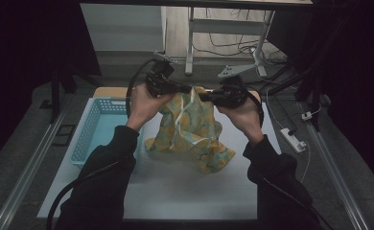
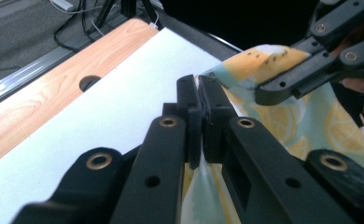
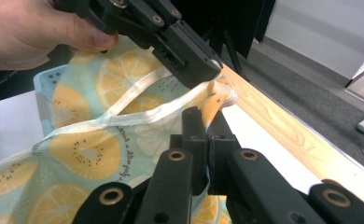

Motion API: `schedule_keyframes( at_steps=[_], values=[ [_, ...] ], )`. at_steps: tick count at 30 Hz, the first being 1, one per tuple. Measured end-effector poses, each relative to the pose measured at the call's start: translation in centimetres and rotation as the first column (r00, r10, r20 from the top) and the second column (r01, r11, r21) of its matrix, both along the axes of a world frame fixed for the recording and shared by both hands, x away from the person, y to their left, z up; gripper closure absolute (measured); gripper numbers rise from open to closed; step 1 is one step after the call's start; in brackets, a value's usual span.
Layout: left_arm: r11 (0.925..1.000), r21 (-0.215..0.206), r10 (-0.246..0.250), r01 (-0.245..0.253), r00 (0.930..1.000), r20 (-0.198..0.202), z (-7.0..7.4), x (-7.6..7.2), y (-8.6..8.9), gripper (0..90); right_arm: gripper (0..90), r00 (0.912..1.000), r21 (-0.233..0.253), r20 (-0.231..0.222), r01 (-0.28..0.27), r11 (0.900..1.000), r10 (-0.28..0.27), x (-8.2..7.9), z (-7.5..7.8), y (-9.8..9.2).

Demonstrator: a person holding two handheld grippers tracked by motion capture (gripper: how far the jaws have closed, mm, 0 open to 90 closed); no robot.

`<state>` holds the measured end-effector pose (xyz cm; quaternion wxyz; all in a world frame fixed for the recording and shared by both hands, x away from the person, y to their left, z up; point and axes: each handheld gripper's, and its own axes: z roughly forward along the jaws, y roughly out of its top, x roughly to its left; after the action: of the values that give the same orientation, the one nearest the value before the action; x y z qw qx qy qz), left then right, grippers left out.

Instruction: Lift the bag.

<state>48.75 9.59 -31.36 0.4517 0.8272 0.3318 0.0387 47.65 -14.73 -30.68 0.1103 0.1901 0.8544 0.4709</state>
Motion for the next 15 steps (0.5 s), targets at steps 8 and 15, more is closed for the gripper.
schedule_keyframes(
  at_steps=[8,15],
  values=[
    [0.9992,0.041,-0.001,0.001,1.0000,-0.002,-2.1,0.3,-0.4,85.1,84.2,0.9994,-0.014,-0.028,0.021,1.000,-0.022,0.4,-2.0,0.0],
    [0.9980,0.063,0.007,-0.006,0.9999,-0.009,-3.7,0.5,-0.6,80.1,81.8,0.9977,-0.018,-0.056,0.037,0.999,-0.038,0.7,-3.2,0.0]
  ],
)
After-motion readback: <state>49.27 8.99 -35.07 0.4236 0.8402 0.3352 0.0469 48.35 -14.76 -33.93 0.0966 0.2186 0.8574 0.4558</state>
